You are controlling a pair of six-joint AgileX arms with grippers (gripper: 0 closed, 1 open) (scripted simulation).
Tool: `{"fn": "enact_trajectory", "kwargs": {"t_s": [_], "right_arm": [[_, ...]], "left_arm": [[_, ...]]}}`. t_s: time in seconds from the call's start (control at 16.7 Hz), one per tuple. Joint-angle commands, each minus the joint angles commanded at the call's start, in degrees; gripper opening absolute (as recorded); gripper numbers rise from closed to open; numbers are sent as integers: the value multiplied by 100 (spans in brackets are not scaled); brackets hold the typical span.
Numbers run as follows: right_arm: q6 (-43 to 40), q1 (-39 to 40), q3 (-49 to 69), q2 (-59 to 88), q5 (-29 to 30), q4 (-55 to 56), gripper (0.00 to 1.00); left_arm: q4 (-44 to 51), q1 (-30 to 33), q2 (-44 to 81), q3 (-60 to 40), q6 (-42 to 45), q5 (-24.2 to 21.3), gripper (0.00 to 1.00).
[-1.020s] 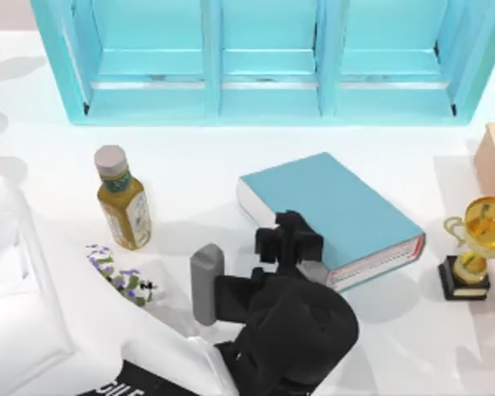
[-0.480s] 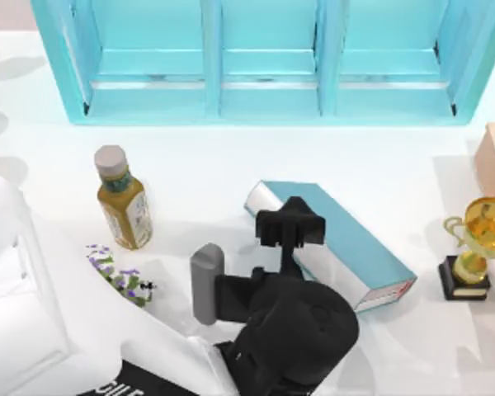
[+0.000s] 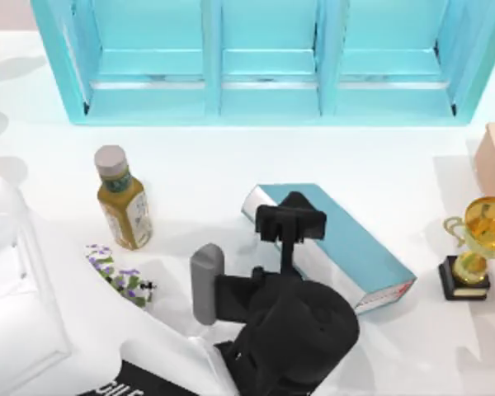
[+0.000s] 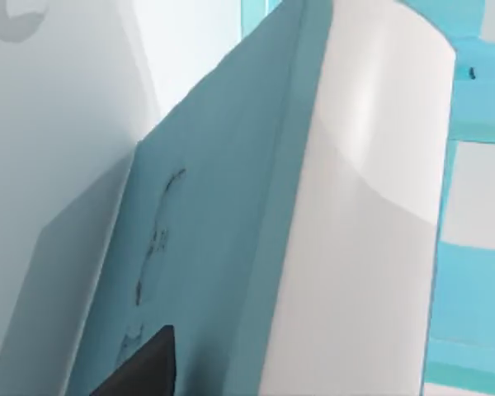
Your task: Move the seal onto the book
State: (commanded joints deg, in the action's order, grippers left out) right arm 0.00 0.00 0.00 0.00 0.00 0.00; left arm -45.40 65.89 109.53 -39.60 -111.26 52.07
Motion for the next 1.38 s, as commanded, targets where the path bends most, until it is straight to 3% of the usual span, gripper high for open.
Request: {"fn": "enact_trajectory", "kwargs": {"t_s": [0.3, 0.72, 0.9, 1.08, 1.38], "right_arm": [[0, 0, 0, 0, 0, 0, 100], [0, 0, 0, 0, 0, 0, 100], [0, 0, 0, 0, 0, 0, 100], [0, 0, 0, 0, 0, 0, 100], [0, 0, 0, 0, 0, 0, 100]], "left_arm": [[899, 431, -220, -186, -881, 504, 100], [4073, 1896, -528, -283, -3466, 1591, 100], [5019, 2490, -695, -321, -4276, 1945, 100], [5418, 2807, -812, -379, -4625, 2135, 100], [5426, 2792, -790, -374, -4631, 2130, 100]]}}
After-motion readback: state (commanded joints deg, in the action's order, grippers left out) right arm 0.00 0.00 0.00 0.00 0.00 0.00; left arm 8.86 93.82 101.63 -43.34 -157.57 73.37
